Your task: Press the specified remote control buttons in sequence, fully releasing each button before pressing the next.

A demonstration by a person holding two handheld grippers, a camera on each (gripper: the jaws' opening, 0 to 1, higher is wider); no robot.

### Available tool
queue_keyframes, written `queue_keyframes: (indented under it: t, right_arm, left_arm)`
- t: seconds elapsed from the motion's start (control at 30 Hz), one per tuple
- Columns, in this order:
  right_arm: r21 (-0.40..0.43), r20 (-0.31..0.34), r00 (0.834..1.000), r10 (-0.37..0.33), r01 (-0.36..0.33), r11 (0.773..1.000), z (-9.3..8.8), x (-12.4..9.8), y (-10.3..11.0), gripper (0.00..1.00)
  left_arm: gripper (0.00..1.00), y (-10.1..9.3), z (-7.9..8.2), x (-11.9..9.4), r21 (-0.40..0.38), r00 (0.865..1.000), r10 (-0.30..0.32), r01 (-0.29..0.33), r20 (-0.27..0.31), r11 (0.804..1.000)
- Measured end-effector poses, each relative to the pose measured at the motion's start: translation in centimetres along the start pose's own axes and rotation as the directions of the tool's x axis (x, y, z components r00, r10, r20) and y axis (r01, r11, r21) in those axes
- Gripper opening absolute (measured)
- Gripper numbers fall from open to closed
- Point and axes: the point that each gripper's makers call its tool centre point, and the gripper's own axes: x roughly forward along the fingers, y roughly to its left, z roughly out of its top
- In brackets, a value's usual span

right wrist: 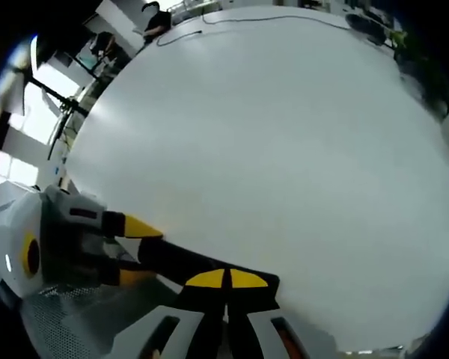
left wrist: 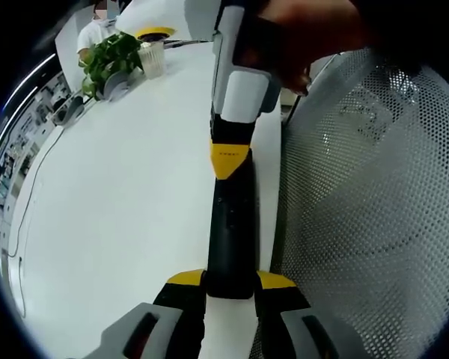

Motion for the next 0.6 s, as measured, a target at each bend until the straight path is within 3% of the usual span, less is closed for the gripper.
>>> queue_keyframes:
  t: [0.33,0.6]
  right_arm:
    - [0.024,0.018,1.000,0.002,-0.002,1.000,0.14,0.11,0.00,0.00]
    - [-0.037,0.011,0.999,-0.033,0.034,0.999,0.24,0.19,0.14,0.00]
  left_arm:
    - [0.25,0.02,0.00,0.02,-0.003,1.000,0.000,0.000,-0.001,1.000]
    - [0.25,0.08,-0.05,0.03,-0.004,1.000,0.002,-0.002,0.001,1.000]
